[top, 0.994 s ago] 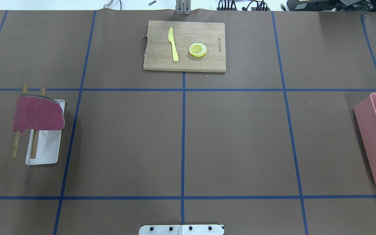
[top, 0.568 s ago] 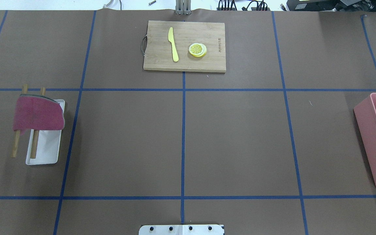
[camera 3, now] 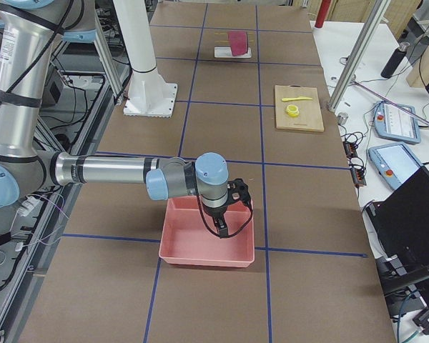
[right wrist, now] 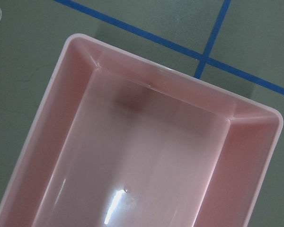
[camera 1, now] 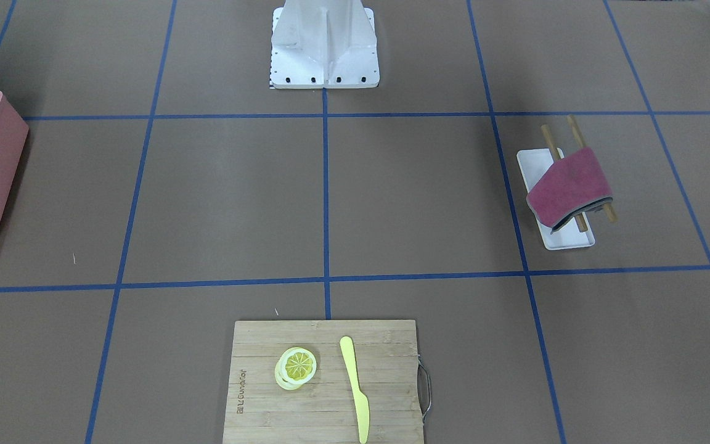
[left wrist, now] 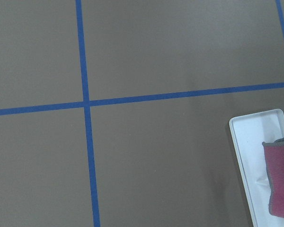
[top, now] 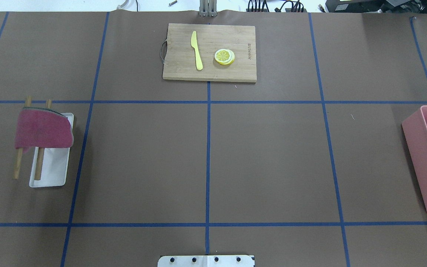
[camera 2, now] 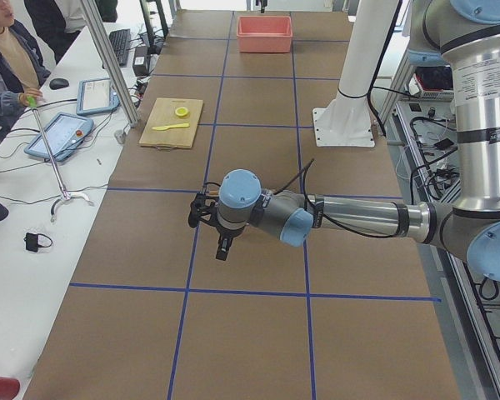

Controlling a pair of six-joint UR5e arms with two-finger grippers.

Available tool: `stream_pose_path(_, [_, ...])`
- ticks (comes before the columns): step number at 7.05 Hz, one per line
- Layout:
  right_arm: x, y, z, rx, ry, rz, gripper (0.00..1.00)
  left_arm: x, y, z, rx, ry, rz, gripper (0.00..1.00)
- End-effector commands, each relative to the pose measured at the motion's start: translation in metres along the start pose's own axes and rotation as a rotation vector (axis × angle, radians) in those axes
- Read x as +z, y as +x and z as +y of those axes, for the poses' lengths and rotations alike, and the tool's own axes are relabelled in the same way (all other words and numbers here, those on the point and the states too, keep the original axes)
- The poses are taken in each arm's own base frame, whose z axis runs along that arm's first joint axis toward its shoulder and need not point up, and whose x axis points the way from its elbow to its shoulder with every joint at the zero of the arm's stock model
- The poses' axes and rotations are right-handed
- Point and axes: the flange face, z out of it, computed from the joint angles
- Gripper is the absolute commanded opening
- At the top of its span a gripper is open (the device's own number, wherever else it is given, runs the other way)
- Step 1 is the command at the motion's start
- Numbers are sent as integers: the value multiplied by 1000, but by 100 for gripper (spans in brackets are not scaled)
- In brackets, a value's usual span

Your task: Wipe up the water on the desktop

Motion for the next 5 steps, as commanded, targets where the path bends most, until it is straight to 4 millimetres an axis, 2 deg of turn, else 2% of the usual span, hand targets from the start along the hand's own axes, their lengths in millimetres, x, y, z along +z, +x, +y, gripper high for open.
stream_pose_path(1, [-2, -3, -4, 3, 9, -20, 100, 1, 0, 2, 15, 13, 5, 98])
stream_pose_path(3, [-4, -5, -6, 11, 16, -19, 100, 4, 6, -2, -47, 6, 14, 97])
stream_pose_path(4, [-5, -5, -8, 11, 18, -20, 100, 7, 17, -5, -45, -12, 55, 97])
stream_pose_path(5, [-4, -5, -4, 14, 13, -23, 100, 14, 34, -19, -90, -21, 68, 97])
